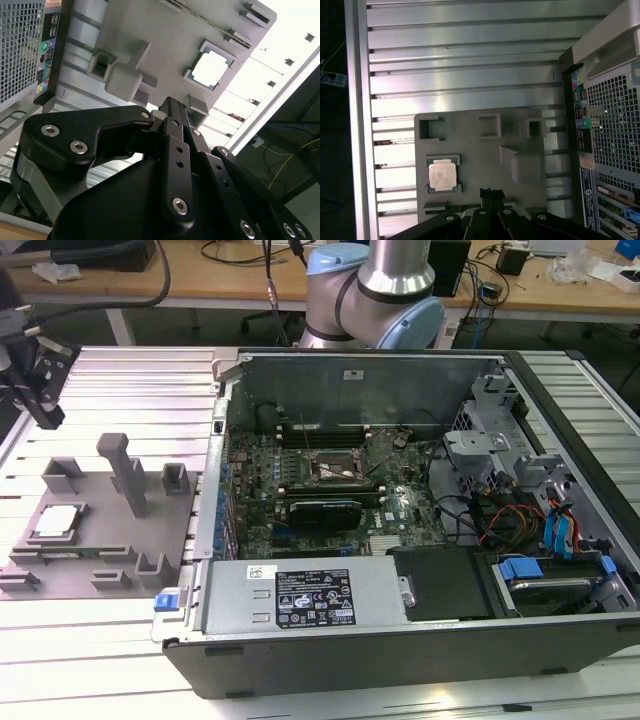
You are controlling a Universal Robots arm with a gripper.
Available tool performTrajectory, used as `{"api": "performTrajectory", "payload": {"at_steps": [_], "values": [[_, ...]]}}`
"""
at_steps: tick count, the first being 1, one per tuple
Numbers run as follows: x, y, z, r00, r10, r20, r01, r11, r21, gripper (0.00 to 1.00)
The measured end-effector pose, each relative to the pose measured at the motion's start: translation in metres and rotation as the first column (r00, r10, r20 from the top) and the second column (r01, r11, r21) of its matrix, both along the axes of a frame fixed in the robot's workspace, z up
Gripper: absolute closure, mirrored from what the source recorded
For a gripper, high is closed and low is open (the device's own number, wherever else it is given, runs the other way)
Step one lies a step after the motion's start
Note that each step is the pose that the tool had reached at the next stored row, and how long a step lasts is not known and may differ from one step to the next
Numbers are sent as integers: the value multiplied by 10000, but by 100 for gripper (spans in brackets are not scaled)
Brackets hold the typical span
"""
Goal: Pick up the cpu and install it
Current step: 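Reach for the cpu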
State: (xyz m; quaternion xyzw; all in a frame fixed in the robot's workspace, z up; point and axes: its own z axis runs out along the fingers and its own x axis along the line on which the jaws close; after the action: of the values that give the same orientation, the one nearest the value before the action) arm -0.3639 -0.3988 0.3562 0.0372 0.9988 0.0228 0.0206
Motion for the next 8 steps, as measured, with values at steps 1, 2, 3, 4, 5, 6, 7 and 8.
{"api": "performTrajectory", "payload": {"at_steps": [1, 2, 3, 4, 5, 6, 7, 8], "values": [[-11, 0, -17, 10000, 0, 0, 0, 10000, 0, 89], [-29, 0, -41, 10000, 1, 0, -1, 10000, 0, 89], [-42, 0, -61, 10000, 0, 0, 0, 10000, -1, 89], [-59, 0, -87, 10000, 0, -1, 0, 10000, -1, 89], [-69, 0, -101, 10000, 1, 0, -1, 10000, 0, 89], [-82, 0, -116, 10000, 0, -2, 0, 10000, -2, 89], [-93, 0, -128, 10000, 0, -1, 0, 10000, -1, 89], [-104, 0, -140, 10000, 1, 0, -1, 10000, 0, 89]]}}
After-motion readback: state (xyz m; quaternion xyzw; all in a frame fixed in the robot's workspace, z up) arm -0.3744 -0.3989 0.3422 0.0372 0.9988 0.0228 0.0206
